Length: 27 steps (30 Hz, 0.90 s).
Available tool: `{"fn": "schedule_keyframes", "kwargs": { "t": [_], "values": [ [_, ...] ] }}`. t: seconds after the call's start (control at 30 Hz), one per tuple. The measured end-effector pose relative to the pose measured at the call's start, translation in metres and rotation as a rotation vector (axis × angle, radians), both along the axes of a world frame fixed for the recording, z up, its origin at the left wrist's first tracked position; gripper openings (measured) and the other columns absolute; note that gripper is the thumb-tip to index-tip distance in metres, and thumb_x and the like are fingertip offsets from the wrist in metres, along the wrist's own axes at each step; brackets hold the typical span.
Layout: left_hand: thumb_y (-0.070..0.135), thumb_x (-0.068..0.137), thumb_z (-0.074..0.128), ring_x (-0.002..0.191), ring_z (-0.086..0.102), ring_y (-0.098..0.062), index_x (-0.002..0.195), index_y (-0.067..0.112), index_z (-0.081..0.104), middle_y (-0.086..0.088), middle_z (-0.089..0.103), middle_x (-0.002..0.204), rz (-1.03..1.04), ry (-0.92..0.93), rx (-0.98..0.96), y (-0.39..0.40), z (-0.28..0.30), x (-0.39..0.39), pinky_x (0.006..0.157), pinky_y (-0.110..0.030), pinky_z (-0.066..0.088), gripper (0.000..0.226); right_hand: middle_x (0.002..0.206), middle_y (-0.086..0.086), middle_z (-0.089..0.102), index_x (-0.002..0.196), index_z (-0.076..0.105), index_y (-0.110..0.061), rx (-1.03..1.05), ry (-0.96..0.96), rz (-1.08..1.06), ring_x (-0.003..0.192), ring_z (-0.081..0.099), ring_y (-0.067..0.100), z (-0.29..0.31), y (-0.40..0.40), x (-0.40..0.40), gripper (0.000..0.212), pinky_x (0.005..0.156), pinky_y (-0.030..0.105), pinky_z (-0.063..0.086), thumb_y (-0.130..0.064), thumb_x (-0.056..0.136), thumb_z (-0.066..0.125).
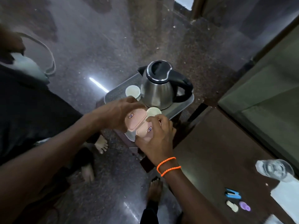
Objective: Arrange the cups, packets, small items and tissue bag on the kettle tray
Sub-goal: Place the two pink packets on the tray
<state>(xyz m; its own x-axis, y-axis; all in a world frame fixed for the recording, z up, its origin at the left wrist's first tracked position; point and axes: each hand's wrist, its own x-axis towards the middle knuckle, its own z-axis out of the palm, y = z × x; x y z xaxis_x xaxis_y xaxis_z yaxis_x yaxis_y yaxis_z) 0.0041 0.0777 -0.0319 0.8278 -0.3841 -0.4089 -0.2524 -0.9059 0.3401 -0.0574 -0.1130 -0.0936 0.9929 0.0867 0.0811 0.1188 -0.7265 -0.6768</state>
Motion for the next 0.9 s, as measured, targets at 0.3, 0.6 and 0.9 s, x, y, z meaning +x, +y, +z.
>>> {"fn": "schedule_keyframes", "kwargs": {
  "t": [0.3, 0.6, 0.9],
  "values": [
    [0.017, 0.063, 0.085, 0.119, 0.064, -0.031, 0.151, 0.037, 0.048, -0.009, 0.06, 0.135, 0.087, 0.047, 0.101, 0.039, -0.039, 0.027, 0.083, -0.025, 0.042, 0.097, 0.112, 0.003, 0.056, 0.103, 0.058, -0.025, -0.166, 0.117, 0.079, 0.102, 0.053, 0.029, -0.027, 0.059, 0.015, 0.054, 0.082, 0.045, 0.046, -0.055, 0.06, 0.074],
    [0.001, 0.068, 0.084, 0.111, 0.067, -0.028, 0.144, 0.047, 0.05, -0.006, 0.06, 0.122, -0.047, 0.157, 0.254, 0.022, -0.051, 0.055, 0.084, -0.036, 0.057, 0.096, 0.108, 0.001, 0.057, 0.103, 0.062, -0.025, -0.147, 0.173, 0.073, 0.101, 0.053, 0.028, -0.044, 0.056, 0.022, 0.066, 0.084, 0.044, 0.046, -0.062, 0.053, 0.083],
    [-0.003, 0.095, 0.054, 0.126, 0.064, -0.032, 0.15, 0.041, 0.052, -0.013, 0.063, 0.144, -0.007, 0.086, 0.234, 0.017, -0.067, 0.042, 0.105, -0.041, 0.051, 0.07, 0.127, 0.0, 0.056, 0.105, 0.065, -0.025, -0.359, 0.109, 0.186, 0.107, 0.051, 0.028, -0.057, 0.039, 0.021, 0.033, 0.085, 0.044, 0.047, -0.043, 0.078, 0.071]
  ]
}}
